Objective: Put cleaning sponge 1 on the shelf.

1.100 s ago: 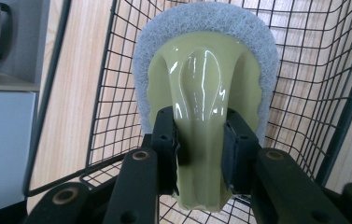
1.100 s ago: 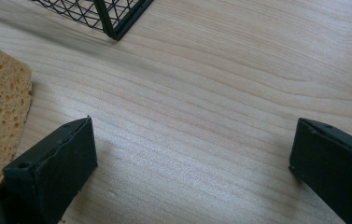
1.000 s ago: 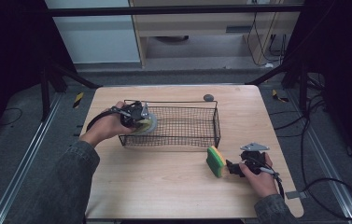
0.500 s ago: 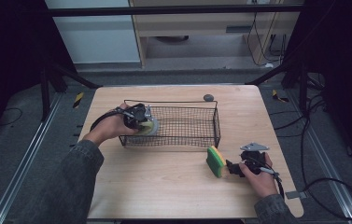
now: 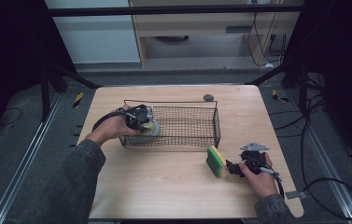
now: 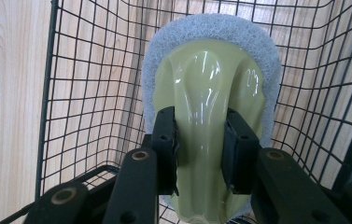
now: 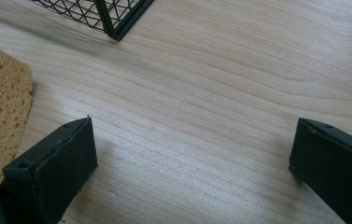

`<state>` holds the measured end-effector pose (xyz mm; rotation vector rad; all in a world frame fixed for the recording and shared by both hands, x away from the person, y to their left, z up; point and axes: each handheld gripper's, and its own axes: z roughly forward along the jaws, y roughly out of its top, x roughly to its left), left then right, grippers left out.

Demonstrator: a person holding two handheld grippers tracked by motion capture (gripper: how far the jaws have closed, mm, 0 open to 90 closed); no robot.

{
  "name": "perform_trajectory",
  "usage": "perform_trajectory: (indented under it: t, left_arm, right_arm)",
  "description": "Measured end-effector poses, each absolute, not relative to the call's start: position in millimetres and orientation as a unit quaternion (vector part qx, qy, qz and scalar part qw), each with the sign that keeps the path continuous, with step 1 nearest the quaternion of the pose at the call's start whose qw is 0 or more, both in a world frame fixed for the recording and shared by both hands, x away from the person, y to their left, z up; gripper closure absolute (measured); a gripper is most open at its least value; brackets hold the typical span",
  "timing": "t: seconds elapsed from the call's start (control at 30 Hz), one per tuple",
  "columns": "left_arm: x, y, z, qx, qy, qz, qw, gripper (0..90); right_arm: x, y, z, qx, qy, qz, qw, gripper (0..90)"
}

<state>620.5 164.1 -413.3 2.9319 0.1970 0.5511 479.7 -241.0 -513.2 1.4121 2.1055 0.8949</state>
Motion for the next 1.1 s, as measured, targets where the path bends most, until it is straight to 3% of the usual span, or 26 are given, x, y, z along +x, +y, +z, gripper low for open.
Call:
perform_trajectory:
  t: [0.5, 0.83, 0.93, 1.1]
  left_arm:
    - [618.4, 160.6, -414.2, 0.979, 0.068, 0.175, 0.077, 66.7]
    - [611.8, 164.6, -401.7, 0.972, 0.077, 0.188, 0.116, 61.9]
    - [610.9, 166.4, -394.6, 0.966, 0.087, 0.206, 0.128, 54.7]
    - [608.9, 166.5, -390.2, 0.957, 0.107, 0.228, 0.144, 33.2]
  right_arm:
    - [479.8, -240.8, -513.2, 0.512, 0.763, 0.324, 0.224, 0.8]
    - [479.7, -240.8, -513.1, 0.513, 0.763, 0.324, 0.224, 0.8]
    - [479.7, -240.7, -513.1, 0.513, 0.763, 0.324, 0.224, 0.7]
    - [479.7, -240.7, -513.1, 0.513, 0.763, 0.324, 0.224, 0.7]
